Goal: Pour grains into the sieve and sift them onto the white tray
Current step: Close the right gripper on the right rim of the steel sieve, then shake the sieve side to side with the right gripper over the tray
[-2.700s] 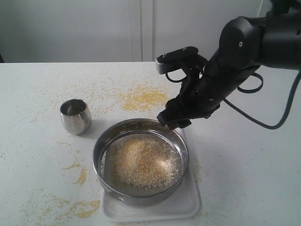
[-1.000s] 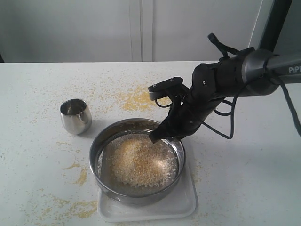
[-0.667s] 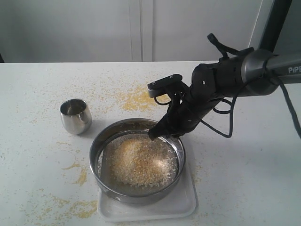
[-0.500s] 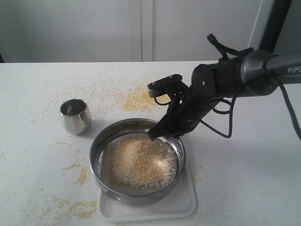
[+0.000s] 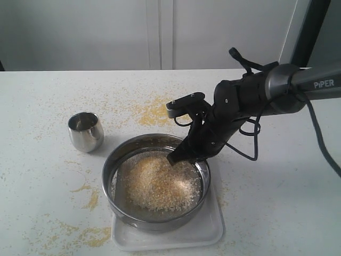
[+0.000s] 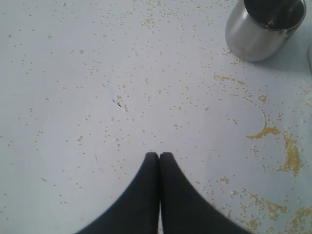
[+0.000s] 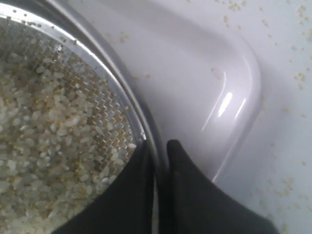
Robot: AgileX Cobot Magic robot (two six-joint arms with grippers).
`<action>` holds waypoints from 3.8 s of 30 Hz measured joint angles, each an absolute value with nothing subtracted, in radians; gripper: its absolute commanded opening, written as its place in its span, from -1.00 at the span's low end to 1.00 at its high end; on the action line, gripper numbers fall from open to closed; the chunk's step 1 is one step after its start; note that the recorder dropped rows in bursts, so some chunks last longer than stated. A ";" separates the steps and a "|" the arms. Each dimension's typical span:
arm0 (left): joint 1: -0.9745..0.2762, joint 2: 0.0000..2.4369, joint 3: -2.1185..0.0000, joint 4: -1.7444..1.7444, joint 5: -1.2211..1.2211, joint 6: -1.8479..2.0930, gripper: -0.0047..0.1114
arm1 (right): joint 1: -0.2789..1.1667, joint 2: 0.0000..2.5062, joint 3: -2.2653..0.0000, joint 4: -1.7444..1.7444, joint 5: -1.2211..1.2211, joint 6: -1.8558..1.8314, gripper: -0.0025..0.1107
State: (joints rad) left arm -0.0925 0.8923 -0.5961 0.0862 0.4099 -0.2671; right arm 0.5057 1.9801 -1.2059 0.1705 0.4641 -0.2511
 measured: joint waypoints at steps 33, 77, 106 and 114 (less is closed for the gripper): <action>-0.092 0.892 -0.596 0.086 0.410 -0.267 -0.90 | 0.438 1.908 -1.294 0.264 0.699 -0.360 -0.96; -0.092 0.892 -0.596 0.086 0.410 -0.267 -0.90 | 0.419 1.926 -1.333 0.228 0.666 -0.231 -0.96; -0.092 0.892 -0.596 0.086 0.410 -0.267 -0.90 | 0.430 1.909 -1.364 0.204 0.711 -0.198 -0.96; -0.092 0.892 -0.596 0.086 0.410 -0.267 -0.90 | 0.438 1.916 -1.371 0.208 0.682 -0.337 -0.96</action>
